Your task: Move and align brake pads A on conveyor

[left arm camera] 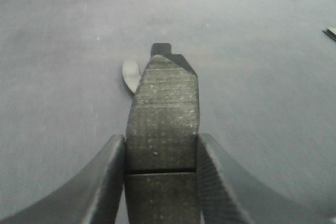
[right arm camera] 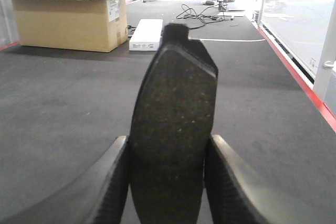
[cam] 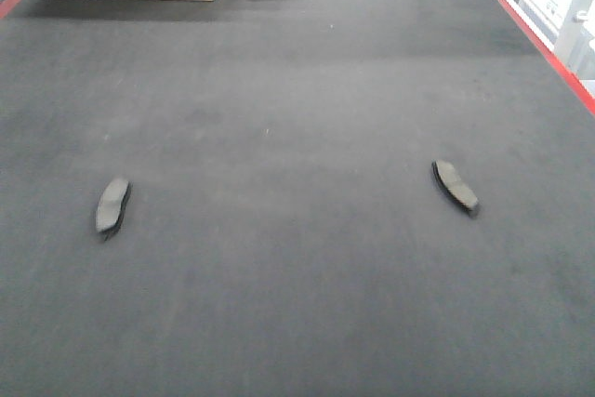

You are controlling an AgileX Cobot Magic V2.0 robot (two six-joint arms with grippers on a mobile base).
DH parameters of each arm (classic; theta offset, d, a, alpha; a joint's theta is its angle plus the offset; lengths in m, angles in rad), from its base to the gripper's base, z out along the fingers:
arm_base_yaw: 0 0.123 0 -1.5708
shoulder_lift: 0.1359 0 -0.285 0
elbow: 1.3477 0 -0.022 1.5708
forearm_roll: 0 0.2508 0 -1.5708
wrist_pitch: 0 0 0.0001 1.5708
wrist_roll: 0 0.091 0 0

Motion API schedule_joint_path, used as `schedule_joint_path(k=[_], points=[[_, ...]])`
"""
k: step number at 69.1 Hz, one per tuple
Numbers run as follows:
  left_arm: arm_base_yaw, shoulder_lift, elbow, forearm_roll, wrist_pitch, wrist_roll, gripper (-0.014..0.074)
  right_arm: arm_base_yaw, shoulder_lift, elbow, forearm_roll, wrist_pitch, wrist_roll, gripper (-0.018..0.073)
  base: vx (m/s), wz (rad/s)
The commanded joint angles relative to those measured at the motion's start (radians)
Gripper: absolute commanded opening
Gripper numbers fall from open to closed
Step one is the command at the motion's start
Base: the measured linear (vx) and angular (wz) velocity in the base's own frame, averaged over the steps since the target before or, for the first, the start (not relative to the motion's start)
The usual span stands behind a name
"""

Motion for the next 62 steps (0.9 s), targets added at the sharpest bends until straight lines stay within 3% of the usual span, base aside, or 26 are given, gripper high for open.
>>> schedule_joint_path(k=[1,62], points=[[-0.002,0.015,-0.029,0.017,-0.091,-0.005,-0.0006,-0.005,0.011,-0.028,0.004,-0.096,-0.005,-0.0002,0.28,-0.04],[-0.002,0.015,-0.029,0.017,-0.091,-0.005,-0.0006,-0.005,0.011,-0.028,0.003,-0.096,-0.005,-0.0002,0.14,0.01]])
